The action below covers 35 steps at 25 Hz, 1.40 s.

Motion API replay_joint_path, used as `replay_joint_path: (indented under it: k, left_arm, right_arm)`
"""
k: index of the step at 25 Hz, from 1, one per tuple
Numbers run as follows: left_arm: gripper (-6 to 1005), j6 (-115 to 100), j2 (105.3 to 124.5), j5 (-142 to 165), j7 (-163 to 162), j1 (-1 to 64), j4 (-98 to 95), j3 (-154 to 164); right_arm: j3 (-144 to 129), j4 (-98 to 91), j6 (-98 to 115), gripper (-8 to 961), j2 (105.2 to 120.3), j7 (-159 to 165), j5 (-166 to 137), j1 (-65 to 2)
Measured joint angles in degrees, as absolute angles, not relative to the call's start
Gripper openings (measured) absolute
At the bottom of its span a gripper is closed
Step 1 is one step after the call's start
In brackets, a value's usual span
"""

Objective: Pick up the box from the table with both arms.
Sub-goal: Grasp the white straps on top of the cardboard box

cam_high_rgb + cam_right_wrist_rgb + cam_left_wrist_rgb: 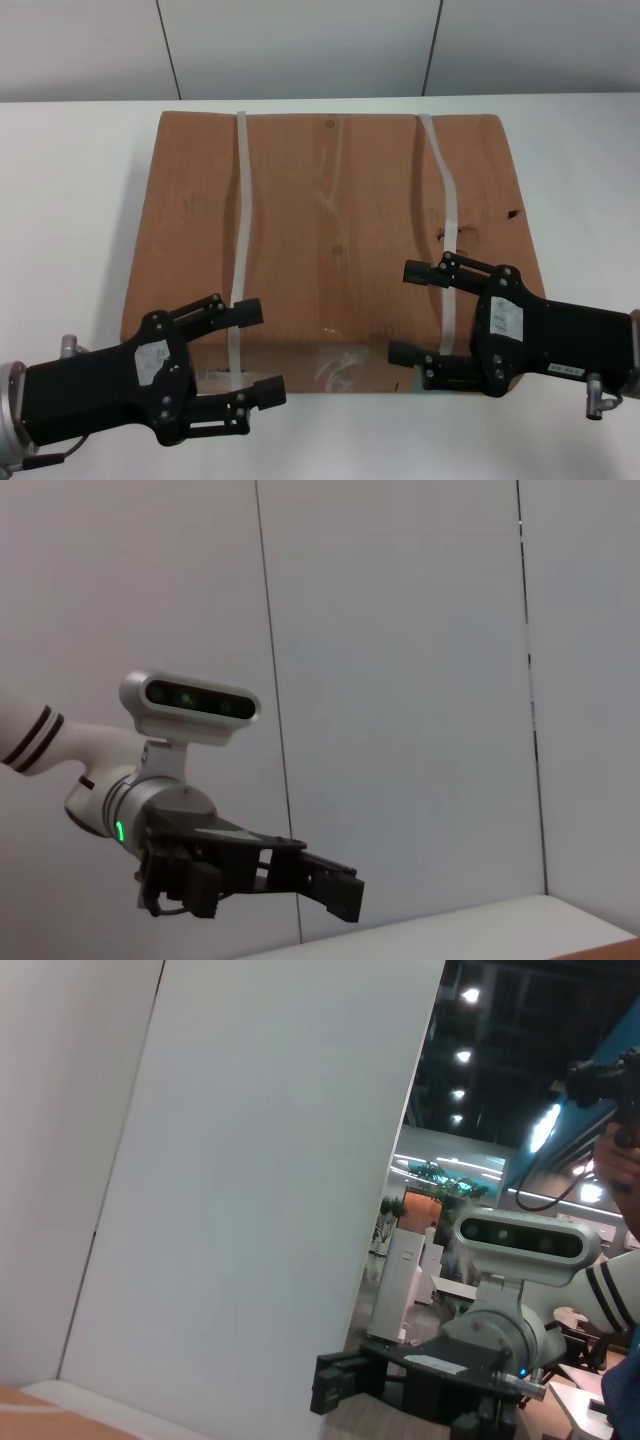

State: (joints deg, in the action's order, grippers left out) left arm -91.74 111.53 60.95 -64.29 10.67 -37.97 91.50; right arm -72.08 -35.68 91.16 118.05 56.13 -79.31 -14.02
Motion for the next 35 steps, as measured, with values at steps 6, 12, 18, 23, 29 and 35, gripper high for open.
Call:
replay_joint_path:
  k: [6, 12, 18, 23, 29, 35]
  left_arm:
    - [892, -91.7, 111.94, 62.0, -63.8, 10.5, -37.9, 90.4]
    - [891, -91.7, 111.99, 61.9, -63.8, 10.5, -38.0, 90.2]
    - [890, -90.1, 114.84, 61.5, -66.2, 10.4, -35.5, 80.9]
    - [889, -78.2, 116.92, 61.4, -80.4, 12.3, -32.4, 73.5]
    - [888, -66.4, 115.59, 65.9, -99.1, 18.9, -27.5, 73.6]
    - [887, -64.5, 116.25, 68.5, -100.8, 21.2, -26.5, 73.9]
  right_arm:
    - [-72.1, -35.7, 90.8, 865, 118.04, 56.1, -79.3, -13.9]
    - [-71.6, -35.7, 90.5, 854, 118.08, 56.1, -79.4, -13.8]
    - [-61.5, -33.9, 85.8, 844, 118.8, 57.7, -78.3, -13.4]
    - [-57.1, -27.0, 80.0, 835, 118.83, 63.8, -72.7, -14.7]
    - [-57.6, -23.4, 69.7, 825, 118.9, 77.6, -69.3, -16.8]
    - [-59.0, -17.5, 66.1, 815, 119.02, 80.2, -69.6, -22.5]
